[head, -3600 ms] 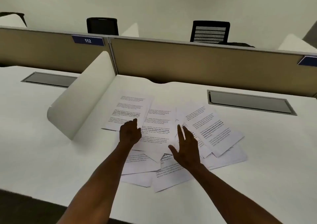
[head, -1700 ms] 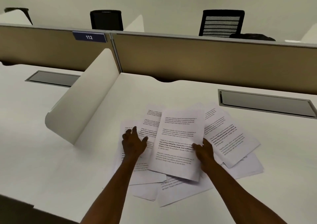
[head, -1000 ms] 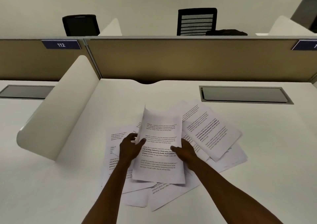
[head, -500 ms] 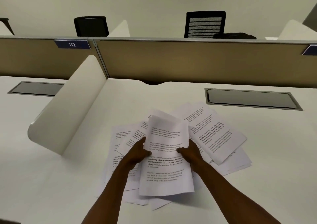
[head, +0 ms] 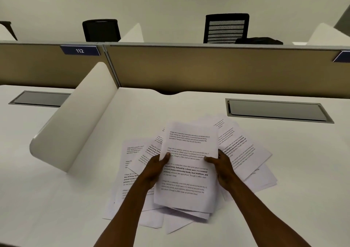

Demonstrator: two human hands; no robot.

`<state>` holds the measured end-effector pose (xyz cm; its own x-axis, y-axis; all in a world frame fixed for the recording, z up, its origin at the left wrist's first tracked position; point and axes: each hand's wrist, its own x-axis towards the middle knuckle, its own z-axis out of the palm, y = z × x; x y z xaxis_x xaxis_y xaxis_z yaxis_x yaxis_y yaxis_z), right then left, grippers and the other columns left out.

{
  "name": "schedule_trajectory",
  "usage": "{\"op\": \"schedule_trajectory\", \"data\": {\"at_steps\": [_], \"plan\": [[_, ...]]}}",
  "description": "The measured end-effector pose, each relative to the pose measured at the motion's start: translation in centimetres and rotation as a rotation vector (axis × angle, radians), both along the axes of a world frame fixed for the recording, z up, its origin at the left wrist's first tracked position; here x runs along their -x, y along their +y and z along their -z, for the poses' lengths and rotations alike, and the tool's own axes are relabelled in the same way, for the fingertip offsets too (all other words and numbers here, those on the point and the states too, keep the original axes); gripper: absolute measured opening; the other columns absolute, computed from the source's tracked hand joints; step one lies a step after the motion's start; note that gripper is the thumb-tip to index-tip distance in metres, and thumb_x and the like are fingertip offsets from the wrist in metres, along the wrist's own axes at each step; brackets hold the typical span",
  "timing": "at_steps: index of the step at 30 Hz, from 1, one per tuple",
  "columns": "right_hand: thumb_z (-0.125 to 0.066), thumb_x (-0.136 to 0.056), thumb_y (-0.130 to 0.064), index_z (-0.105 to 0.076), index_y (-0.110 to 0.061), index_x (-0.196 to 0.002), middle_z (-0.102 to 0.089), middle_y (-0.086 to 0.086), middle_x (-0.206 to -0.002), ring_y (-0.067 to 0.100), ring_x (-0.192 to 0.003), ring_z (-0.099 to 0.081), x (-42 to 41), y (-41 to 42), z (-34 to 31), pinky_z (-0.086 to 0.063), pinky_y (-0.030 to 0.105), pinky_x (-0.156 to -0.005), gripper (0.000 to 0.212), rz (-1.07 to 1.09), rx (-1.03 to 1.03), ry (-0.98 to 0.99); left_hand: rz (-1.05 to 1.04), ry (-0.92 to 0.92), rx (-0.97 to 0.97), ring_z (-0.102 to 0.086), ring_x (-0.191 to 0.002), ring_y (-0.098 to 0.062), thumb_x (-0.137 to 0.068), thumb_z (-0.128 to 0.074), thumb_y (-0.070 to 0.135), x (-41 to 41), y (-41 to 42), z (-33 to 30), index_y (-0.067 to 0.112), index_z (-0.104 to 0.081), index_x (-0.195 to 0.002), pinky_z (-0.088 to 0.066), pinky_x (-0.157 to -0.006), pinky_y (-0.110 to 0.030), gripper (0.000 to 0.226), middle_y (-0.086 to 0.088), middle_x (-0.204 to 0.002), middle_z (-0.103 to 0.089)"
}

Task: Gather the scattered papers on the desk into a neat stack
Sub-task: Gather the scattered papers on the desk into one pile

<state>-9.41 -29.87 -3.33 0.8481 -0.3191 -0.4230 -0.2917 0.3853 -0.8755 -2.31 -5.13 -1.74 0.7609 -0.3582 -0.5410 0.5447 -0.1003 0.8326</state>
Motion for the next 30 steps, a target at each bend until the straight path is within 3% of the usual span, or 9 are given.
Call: {"op": "schedule_trajectory", "data": {"at_steps": [4,7,10,13,17,21,24,27,30], "plan": [[-0.071,-0.079,0.006,-0.054,-0.023,-0.122,-0.065,0.007,-0.120,0.028,-0.107,-0.064,0.1,-0.2,0.4,-0.057,0.050,-0.090,0.055,0.053,0.215,0.064,-0.010,-0.317,-0.402,-0.073,-0.088,-0.019,-0.093,-0.059,0.049,-0.4,-1.0,-0.2,0.017,-0.073,-0.103,-0.059,-0.089,-0.044,0.036,0.000,-0.097,-0.078],[-0.069,-0.082,0.003,-0.043,-0.033,-0.135,-0.061,0.000,-0.118,0.016,-0.099,-0.060,0.8,0.0,0.8,-0.055,0.036,-0.082,0.069,0.061,0.393,0.070,-0.126,-0.615,-0.731,-0.063,-0.107,-0.023,-0.091,-0.067,0.039,-1.4,-0.7,0.5,0.015,-0.068,-0.114,-0.052,-0.096,-0.040,0.033,-0.008,-0.117,-0.069],[-0.066,-0.084,0.003,-0.031,-0.036,-0.144,-0.060,-0.003,-0.112,0.016,-0.096,-0.061,1.3,0.1,1.2,-0.052,0.032,-0.081,0.080,0.101,0.460,0.079,0.020,-0.587,-1.016,-0.030,-0.144,-0.034,-0.087,-0.070,0.039,-2.8,0.6,1.5,0.020,-0.043,-0.146,-0.033,-0.113,-0.046,0.068,-0.015,-0.153,-0.038],[-0.067,-0.083,0.002,-0.034,-0.028,-0.142,-0.060,0.000,-0.111,0.020,-0.096,-0.060,1.5,0.0,1.6,-0.052,0.033,-0.084,0.074,0.110,0.483,0.129,0.156,-0.457,-1.161,-0.019,-0.148,-0.038,-0.084,-0.069,0.050,-3.6,1.6,2.1,0.020,-0.018,-0.157,-0.025,-0.119,-0.050,0.094,-0.018,-0.162,-0.020],[-0.066,-0.084,0.000,-0.050,-0.020,-0.129,-0.062,0.001,-0.115,0.014,-0.090,-0.059,1.7,-0.1,2.1,-0.050,0.024,-0.074,0.052,0.088,0.497,0.178,0.165,-0.454,-1.196,-0.030,-0.141,-0.039,-0.080,-0.073,0.052,-4.1,1.6,2.2,0.019,-0.011,-0.158,-0.032,-0.113,-0.050,0.105,-0.019,-0.156,-0.029],[-0.064,-0.085,-0.001,-0.051,-0.018,-0.129,-0.060,-0.002,-0.111,0.016,-0.094,-0.058,1.7,0.0,2.4,-0.049,0.027,-0.078,0.049,0.068,0.525,0.186,0.158,-0.396,-1.171,-0.038,-0.137,-0.040,-0.074,-0.081,0.047,-4.8,1.6,1.7,0.020,-0.001,-0.159,-0.030,-0.111,-0.050,0.119,-0.021,-0.153,-0.033],[-0.064,-0.086,-0.002,-0.049,-0.021,-0.130,-0.058,-0.003,-0.111,0.014,-0.093,-0.058,1.7,0.0,2.4,-0.050,0.026,-0.076,0.050,0.058,0.509,0.188,0.126,-0.340,-1.114,-0.041,-0.138,-0.037,-0.070,-0.085,0.044,-5.4,1.6,1.2,0.020,-0.010,-0.158,-0.028,-0.113,-0.050,0.118,-0.017,-0.149,-0.044],[-0.064,-0.085,-0.002,-0.050,-0.022,-0.129,-0.058,-0.005,-0.107,0.002,-0.084,-0.056,1.8,-0.2,2.4,-0.046,0.015,-0.064,0.050,0.054,0.502,0.188,0.007,-0.299,-0.847,-0.055,-0.128,-0.034,-0.071,-0.087,0.034,-5.6,1.4,0.0,0.015,-0.045,-0.145,-0.041,-0.110,-0.050,0.087,-0.015,-0.139,-0.059],[-0.065,-0.085,-0.002,-0.050,-0.022,-0.129,-0.058,-0.004,-0.110,0.010,-0.089,-0.058,1.7,-0.3,2.4,-0.050,0.021,-0.070,0.050,0.053,0.492,0.192,0.037,-0.267,-0.556,-0.071,-0.100,-0.031,-0.077,-0.083,0.020,-5.4,1.4,-2.3,0.010,-0.066,-0.122,-0.058,-0.091,-0.050,0.048,-0.015,-0.120,-0.071]]}}
